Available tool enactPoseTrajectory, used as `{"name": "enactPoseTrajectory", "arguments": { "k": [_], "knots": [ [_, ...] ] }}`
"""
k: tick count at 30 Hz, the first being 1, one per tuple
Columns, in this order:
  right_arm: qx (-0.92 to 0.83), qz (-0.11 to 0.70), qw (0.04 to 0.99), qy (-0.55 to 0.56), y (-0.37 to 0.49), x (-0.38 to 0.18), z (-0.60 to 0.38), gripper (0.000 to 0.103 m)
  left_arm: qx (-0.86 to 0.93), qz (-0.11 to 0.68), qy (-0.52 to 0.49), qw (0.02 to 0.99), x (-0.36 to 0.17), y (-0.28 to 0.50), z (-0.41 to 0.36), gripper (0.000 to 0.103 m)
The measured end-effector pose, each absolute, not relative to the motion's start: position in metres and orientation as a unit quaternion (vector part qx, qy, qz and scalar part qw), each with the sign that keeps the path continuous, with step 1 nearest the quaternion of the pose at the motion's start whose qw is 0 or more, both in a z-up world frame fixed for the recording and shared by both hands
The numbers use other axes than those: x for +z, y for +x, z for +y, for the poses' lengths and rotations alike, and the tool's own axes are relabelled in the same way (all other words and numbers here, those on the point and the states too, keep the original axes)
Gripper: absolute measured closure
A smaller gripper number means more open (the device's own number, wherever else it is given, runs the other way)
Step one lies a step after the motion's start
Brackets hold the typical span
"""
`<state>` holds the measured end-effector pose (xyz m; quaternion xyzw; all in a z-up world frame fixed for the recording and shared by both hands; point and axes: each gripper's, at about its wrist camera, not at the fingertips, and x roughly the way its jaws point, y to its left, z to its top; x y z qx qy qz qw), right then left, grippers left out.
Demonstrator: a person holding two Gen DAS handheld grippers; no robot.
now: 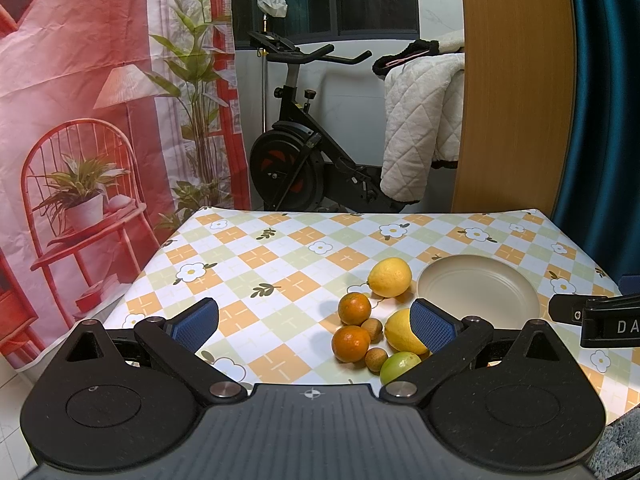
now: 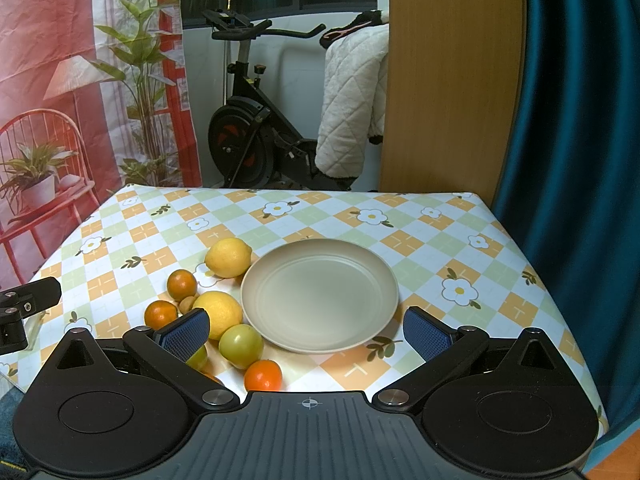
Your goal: Organize fruits
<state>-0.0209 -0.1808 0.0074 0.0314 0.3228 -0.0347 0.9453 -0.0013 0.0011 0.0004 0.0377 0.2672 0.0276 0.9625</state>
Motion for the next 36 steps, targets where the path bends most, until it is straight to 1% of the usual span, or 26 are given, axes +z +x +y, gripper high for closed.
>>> {"name": "enactPoseTrajectory", "arguments": {
  "k": [23, 36],
  "knots": [
    [-0.032, 0.322, 0.946, 0.034, -0.024, 0.009, -0.182, 0.0, 0.025, 0.271, 0.035, 0.962, 0.002, 0.0, 0.008, 0.0],
    [0.015, 0.31, 0.95, 0.044, -0.022, 0.005, -0.182, 0.0, 0.036, 0.272, 0.034, 0.961, -0.002, 0.007, 0.01, 0.001]
  ]
}}
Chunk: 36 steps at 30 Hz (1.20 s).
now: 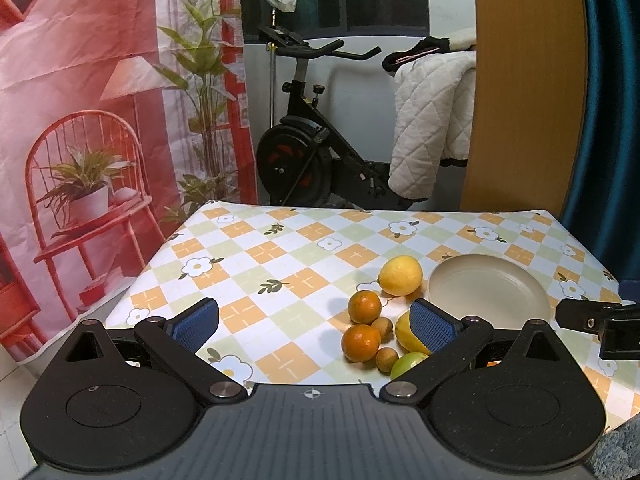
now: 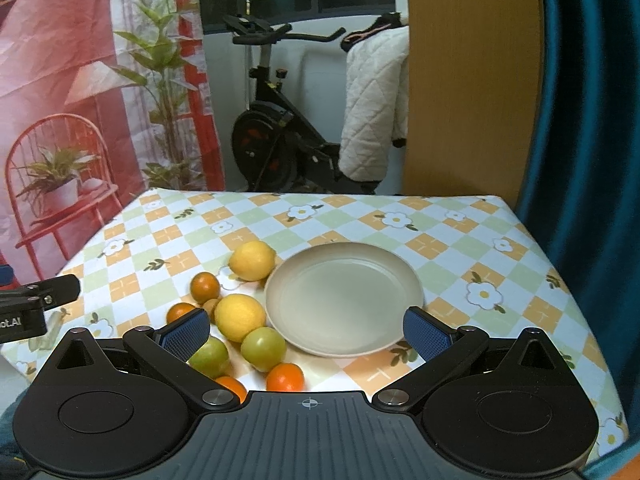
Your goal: Organize fruits
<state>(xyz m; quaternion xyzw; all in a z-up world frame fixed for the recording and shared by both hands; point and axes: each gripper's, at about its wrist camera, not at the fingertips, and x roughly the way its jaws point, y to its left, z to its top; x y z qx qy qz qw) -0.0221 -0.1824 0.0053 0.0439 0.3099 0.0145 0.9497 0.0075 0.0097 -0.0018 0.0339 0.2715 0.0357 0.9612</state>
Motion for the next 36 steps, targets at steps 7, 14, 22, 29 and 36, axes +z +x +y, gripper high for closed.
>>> {"name": "enactPoseTrajectory", "arguments": {
  "k": [7, 14, 22, 29, 36],
  "knots": [
    [0.034, 0.297, 0.954, 0.021, -0.012, 0.002, -0.182, 0.006, 0.033, 0.254, 0.045, 0.966, -0.001, 0.017, 0.008, 0.007],
    [0.046, 0.297, 0.954, 0.014, 0.001, -0.008, -0.182, 0.01, 0.045, 0.264, 0.027, 0.963, -0.009, 0.032, 0.019, 0.012],
    [0.056, 0.286, 0.957, -0.002, 0.016, -0.009, -0.176, 0.016, 0.049, 0.256, 0.016, 0.965, -0.006, 0.046, 0.028, 0.017],
    [0.064, 0.272, 0.96, 0.007, 0.038, -0.001, -0.178, 0.032, 0.049, 0.232, 0.02, 0.971, 0.005, 0.065, 0.031, 0.021],
    [0.07, 0.242, 0.968, 0.005, 0.062, 0.01, -0.173, 0.039, 0.05, 0.215, 0.024, 0.975, 0.015, 0.085, 0.032, 0.027]
  ]
}}
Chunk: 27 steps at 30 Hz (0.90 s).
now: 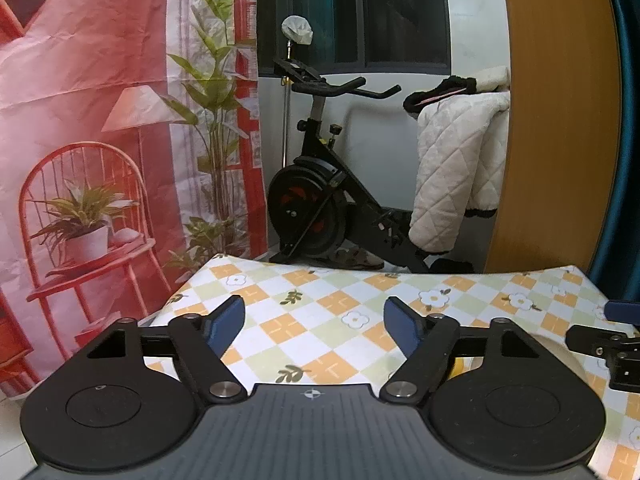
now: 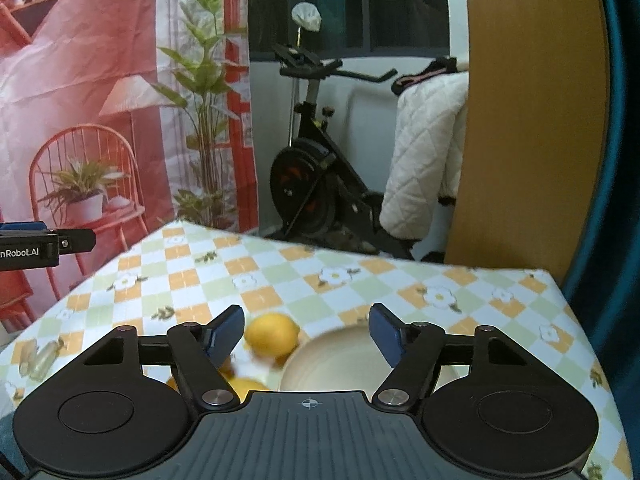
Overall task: Organize fruits
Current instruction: 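Move the left tool down to the yellow lemon and close on it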
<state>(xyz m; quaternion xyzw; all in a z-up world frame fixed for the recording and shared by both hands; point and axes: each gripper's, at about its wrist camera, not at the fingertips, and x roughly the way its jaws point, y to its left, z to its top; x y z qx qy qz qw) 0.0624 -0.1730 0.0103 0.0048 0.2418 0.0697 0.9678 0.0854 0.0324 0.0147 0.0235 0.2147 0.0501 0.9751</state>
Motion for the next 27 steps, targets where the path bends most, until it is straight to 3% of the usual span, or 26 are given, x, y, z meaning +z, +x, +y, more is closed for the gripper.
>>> {"name": "enactPoseTrajectory", "arguments": {
  "k": [13, 16, 27],
  "knots": [
    [0.08, 0.254, 0.964, -0.003, 0.078, -0.015, -0.156, 0.051, -0.005, 0.219, -0.008, 0.976, -0.015, 0.092, 0.04, 0.051],
    [0.075, 0.254, 0.964, -0.003, 0.082, -0.018, -0.155, 0.051, -0.004, 0.207, -0.007, 0.978, -0.017, 0.093, 0.042, 0.064],
    [0.064, 0.275, 0.959, 0.008, 0.108, -0.032, -0.164, 0.051, -0.026, 0.234, -0.015, 0.972, -0.021, 0.122, 0.044, 0.065]
  ]
}}
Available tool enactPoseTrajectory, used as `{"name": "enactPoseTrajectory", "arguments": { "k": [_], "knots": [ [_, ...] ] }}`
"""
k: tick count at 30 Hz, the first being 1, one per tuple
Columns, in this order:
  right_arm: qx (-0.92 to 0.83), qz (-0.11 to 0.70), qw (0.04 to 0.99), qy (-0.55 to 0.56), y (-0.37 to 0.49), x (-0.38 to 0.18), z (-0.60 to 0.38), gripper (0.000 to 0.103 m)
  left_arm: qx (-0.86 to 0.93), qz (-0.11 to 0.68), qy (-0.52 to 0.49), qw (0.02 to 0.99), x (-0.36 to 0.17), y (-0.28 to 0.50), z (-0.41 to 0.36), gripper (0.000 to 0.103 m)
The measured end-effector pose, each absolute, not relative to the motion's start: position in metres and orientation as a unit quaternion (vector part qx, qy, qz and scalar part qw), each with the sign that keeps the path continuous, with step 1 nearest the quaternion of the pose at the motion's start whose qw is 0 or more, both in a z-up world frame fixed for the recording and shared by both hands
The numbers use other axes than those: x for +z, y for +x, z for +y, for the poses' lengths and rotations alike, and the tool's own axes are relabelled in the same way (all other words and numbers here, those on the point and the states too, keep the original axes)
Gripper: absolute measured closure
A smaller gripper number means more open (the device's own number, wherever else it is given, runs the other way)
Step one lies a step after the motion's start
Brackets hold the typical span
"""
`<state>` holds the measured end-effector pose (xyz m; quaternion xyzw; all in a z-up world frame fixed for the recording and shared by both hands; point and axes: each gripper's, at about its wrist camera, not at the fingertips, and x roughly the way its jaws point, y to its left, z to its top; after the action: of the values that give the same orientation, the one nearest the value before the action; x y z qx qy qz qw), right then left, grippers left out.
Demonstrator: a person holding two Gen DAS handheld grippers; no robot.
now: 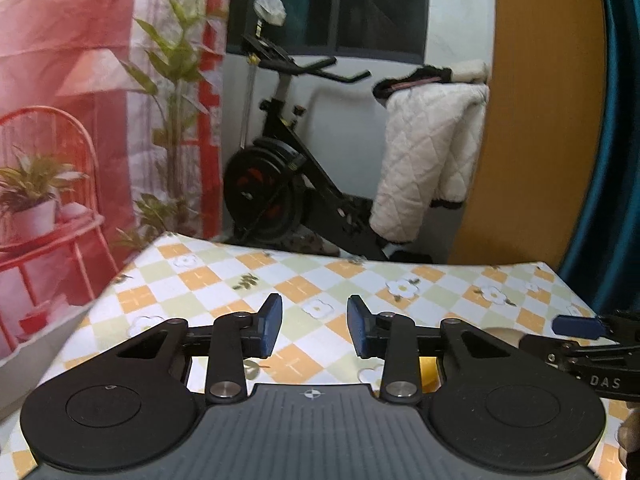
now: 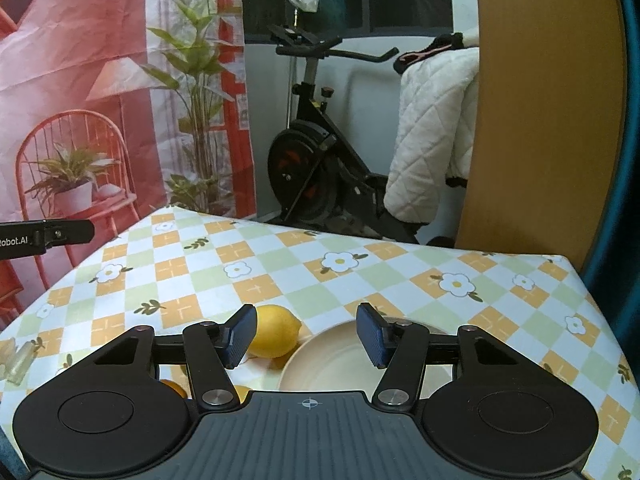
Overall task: Organize fruits
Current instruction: 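Move the left tool down to the yellow lemon and close on it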
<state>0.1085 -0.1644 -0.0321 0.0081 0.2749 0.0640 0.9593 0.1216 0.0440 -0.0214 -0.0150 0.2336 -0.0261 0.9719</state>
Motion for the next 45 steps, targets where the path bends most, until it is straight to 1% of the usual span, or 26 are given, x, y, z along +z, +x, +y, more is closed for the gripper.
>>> {"name": "enactPoseTrajectory", "arguments": {
  "k": [5, 12, 19, 25, 28, 30, 35, 40, 42, 45],
  "knots": [
    [0.077, 0.28, 0.957, -0.007, 0.121, -0.039, -0.165, 0.051, -0.074, 0.264, -0.009, 0.961, -0.034, 0.139, 0.04, 0.065],
    [0.115, 0.289, 0.948, -0.063, 0.144, -0.05, -0.157, 0.051, -0.121, 0.3, -0.002, 0.946, -0.058, 0.164, 0.037, 0.065],
    [0.153, 0.318, 0.932, -0.082, 0.174, -0.067, -0.148, 0.051, -0.144, 0.314, -0.02, 0.938, -0.064, 0.197, 0.035, 0.065],
    [0.177, 0.339, 0.92, -0.078, 0.193, -0.083, -0.146, 0.05, -0.178, 0.347, -0.033, 0.92, -0.082, 0.219, 0.023, 0.065],
    [0.19, 0.347, 0.915, -0.077, 0.199, -0.089, -0.145, 0.05, -0.196, 0.364, -0.048, 0.909, -0.09, 0.227, 0.019, 0.06],
    [0.195, 0.352, 0.912, -0.077, 0.202, -0.093, -0.144, 0.05, -0.204, 0.369, -0.051, 0.905, -0.095, 0.229, 0.017, 0.055],
    [0.203, 0.362, 0.907, -0.072, 0.209, -0.1, -0.139, 0.049, -0.211, 0.391, -0.062, 0.894, -0.108, 0.237, 0.012, 0.054],
    [0.206, 0.37, 0.903, -0.07, 0.214, -0.105, -0.135, 0.046, -0.212, 0.407, -0.08, 0.885, -0.119, 0.245, 0.011, 0.053],
    [0.205, 0.374, 0.902, -0.067, 0.217, -0.107, -0.135, 0.046, -0.208, 0.411, -0.09, 0.883, -0.123, 0.249, 0.012, 0.046],
    [0.205, 0.38, 0.9, -0.061, 0.221, -0.111, -0.134, 0.046, -0.208, 0.412, -0.102, 0.881, -0.125, 0.253, 0.013, 0.045]
  ]
}}
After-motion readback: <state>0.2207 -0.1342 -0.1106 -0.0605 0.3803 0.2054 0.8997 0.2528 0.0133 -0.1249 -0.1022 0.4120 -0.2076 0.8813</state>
